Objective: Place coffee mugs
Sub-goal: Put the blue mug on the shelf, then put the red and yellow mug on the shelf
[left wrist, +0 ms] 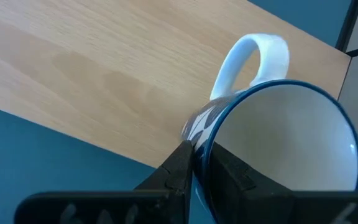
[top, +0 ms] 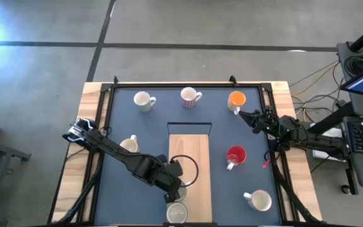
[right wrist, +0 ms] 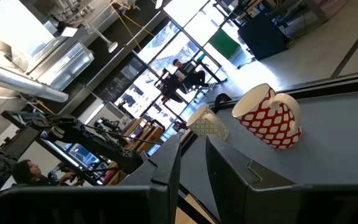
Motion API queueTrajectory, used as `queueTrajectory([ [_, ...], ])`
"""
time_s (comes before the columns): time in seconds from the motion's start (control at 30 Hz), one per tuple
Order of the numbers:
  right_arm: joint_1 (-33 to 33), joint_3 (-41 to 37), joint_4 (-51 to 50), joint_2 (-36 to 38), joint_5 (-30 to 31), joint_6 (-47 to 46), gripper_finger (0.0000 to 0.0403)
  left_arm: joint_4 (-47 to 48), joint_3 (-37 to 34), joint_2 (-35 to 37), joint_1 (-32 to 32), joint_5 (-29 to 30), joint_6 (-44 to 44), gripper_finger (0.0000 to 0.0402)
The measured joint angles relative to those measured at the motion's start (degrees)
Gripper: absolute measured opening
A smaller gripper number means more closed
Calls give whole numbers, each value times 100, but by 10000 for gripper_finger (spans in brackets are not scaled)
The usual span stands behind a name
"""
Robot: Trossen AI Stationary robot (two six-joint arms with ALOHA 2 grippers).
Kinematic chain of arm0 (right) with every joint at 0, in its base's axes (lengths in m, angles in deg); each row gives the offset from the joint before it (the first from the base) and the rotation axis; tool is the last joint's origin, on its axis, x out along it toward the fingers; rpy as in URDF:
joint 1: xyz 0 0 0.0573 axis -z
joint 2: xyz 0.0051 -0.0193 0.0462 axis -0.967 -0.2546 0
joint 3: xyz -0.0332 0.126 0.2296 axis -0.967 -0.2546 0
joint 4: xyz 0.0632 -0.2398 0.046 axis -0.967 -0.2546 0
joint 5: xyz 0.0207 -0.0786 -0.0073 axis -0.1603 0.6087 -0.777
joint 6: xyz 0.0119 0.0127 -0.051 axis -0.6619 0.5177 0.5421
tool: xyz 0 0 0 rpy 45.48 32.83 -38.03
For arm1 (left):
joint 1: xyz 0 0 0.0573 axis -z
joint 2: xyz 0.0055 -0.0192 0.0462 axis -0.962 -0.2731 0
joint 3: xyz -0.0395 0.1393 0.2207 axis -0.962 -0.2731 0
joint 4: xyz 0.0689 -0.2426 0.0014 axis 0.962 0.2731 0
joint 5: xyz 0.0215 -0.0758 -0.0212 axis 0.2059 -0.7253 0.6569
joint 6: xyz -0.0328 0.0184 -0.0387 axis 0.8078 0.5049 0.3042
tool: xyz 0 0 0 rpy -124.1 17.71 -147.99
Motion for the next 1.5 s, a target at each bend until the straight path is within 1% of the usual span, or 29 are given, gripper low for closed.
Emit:
queueTrajectory([
  [0.23, 0, -1, 0, 0, 0, 0, 66, -23, 2, 0, -1, 2, 34, 55],
  [0.43, 0, 1, 0, 0, 0, 0, 66, 4, 40, 4, -9, 14, 78, 69],
  [0.57, 0, -1, 0, 0, 0, 0, 66, 178, 243, 6, -9, 313, 58, 72],
  [0.67, 0, 1, 0, 0, 0, 0, 66, 577, 489, 9, -14, 604, 55, 72],
  [0.83, 0, 1, 0, 0, 0, 0, 66, 1483, 876, 17, -64, 885, 78, 72],
  [0.93, 0, 0, 0, 0, 0, 0, 66, 1987, 984, 18, -127, 1034, 136, 72],
  [1.07, 0, 0, 0, 1, 0, 0, 66, 2425, 984, 24, -262, 1069, 303, 72],
  [1.2, 0, 0, 0, 0, 0, 0, 66, 2853, 915, 26, -403, 1071, 489, 72],
  [1.3, 0, 0, 1, 0, 0, 0, 66, 3184, 739, 39, -494, 1054, 820, 74],
  [1.4, 0, 0, 0, 0, 0, 0, 66, 3442, 407, 106, -563, 870, 1159, 83],
  [1.5, 0, 0, 0, 1, 0, 0, 66, 3445, -124, 292, -574, 611, 1393, 94],
])
